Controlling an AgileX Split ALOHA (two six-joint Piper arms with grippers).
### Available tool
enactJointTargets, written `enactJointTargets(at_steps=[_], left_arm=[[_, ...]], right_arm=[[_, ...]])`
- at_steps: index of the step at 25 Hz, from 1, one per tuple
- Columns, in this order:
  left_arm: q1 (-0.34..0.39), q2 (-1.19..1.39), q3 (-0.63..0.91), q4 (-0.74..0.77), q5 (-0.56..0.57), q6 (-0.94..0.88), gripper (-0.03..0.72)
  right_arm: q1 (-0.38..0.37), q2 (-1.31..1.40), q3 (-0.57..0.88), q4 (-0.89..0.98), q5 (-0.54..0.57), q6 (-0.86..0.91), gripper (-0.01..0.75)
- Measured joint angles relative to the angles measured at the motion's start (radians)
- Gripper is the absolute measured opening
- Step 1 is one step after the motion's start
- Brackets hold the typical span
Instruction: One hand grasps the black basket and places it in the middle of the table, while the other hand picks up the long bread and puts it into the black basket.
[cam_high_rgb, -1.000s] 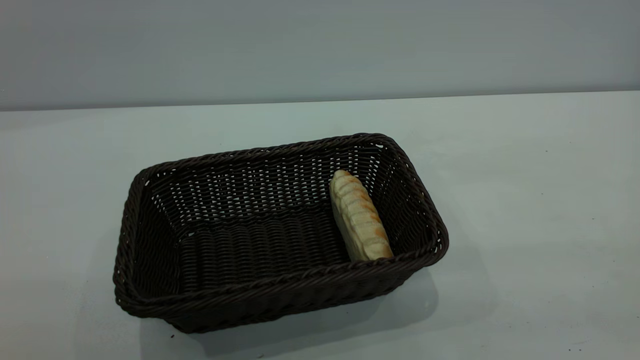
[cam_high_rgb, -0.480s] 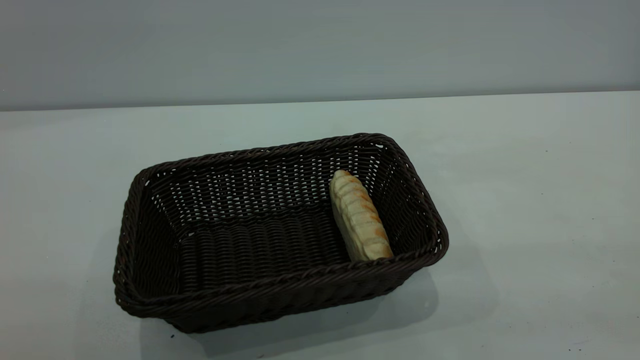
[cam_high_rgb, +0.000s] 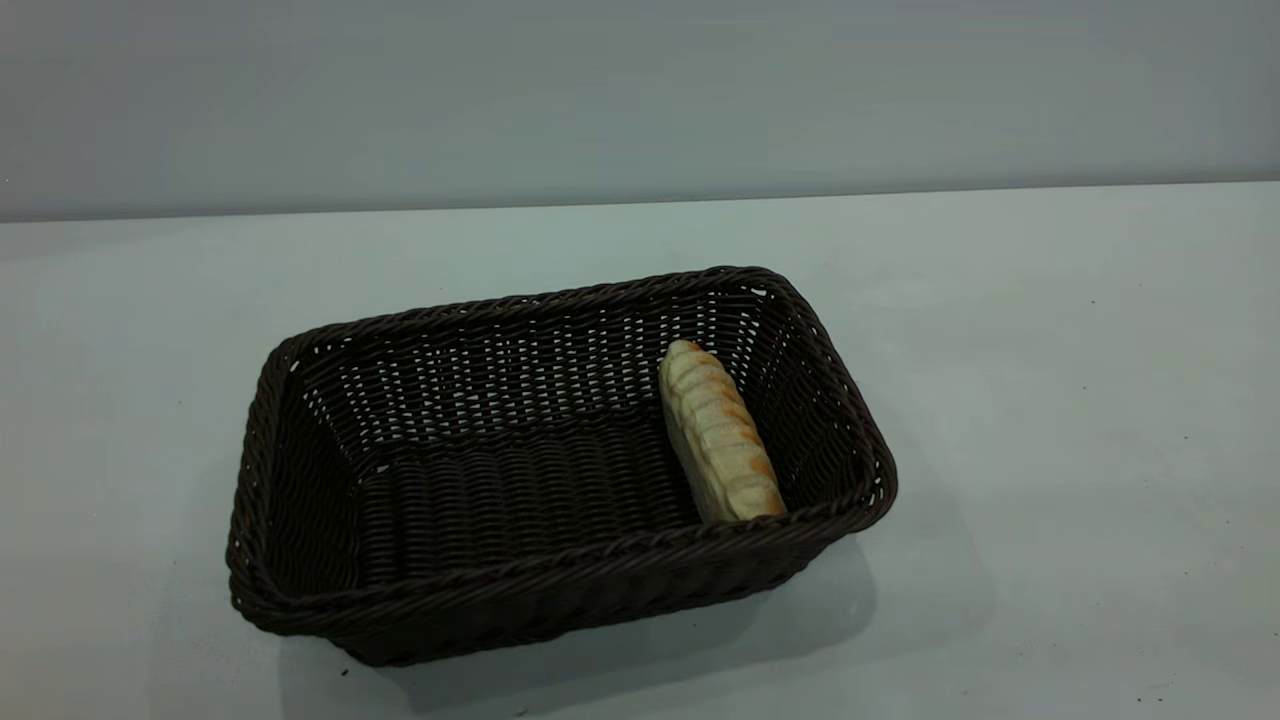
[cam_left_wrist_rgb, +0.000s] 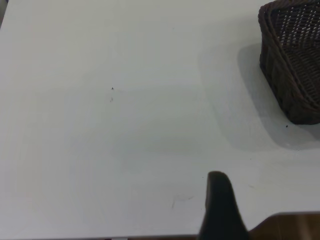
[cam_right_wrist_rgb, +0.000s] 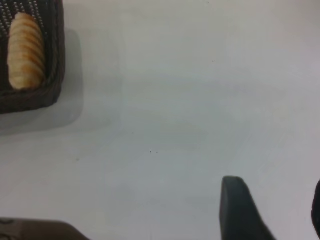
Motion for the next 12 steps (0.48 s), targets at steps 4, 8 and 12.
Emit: enactJointTargets(at_steps=[4,8,12], left_arm=[[0.0,0.0,0.0,0.0,0.0,0.0,0.55],[0.0,0.0,0.0,0.0,0.0,0.0,0.55],[0.0,0.0,0.0,0.0,0.0,0.0,0.55]], right_arm=[[0.0,0.0,0.0,0.0,0.0,0.0,0.333],[0.002,0.0,0.0,0.0,0.0,0.0,0.333],[0.087,0.0,0.0,0.0,0.0,0.0,0.333]])
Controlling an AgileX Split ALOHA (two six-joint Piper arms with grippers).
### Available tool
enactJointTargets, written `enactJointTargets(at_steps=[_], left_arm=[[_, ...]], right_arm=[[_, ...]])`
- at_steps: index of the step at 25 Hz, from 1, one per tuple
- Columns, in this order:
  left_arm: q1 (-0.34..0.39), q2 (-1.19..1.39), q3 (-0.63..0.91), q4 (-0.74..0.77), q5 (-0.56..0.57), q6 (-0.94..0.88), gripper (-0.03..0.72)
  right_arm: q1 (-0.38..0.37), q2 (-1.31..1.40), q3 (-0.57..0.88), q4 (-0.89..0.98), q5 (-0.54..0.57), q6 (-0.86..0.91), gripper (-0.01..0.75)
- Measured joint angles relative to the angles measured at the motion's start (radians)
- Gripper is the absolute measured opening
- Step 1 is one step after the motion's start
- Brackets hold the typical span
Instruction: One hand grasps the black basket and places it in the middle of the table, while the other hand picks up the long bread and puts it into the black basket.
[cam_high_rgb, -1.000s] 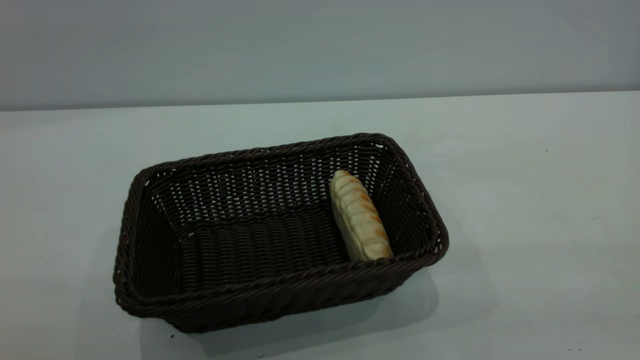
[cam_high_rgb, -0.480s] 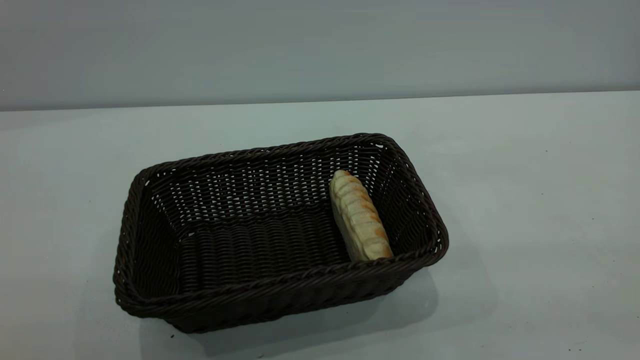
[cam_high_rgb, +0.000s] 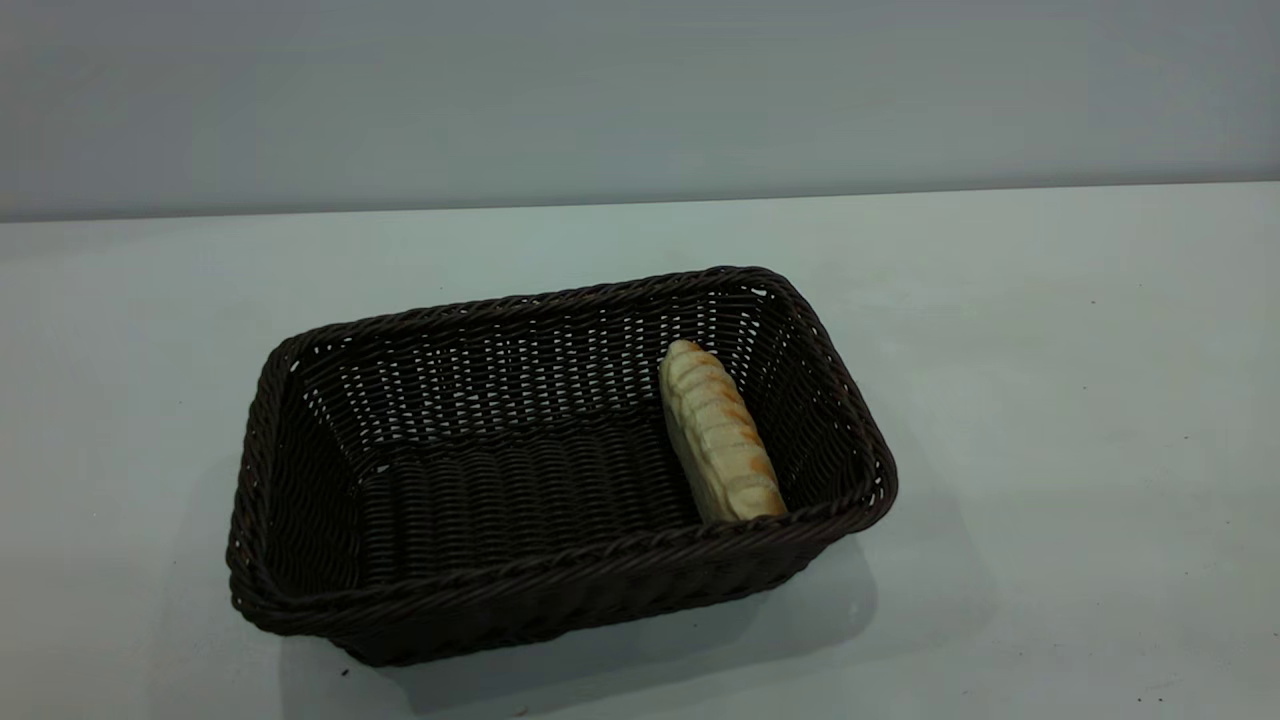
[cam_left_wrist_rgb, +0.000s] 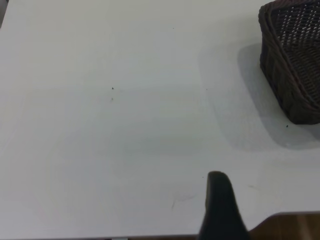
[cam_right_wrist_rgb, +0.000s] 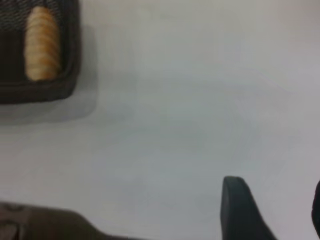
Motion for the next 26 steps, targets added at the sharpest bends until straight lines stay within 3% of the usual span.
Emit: enactJointTargets(at_steps=[5,26], left_arm=[[0.0,0.0,0.0,0.0,0.0,0.0,0.55],[0.0,0.0,0.0,0.0,0.001,0.006,0.55]], right_arm=[[0.122,0.0,0.0,0.0,0.0,0.0,0.333],[0.128,0.0,0.0,0.001,0.0,0.0,0.333]])
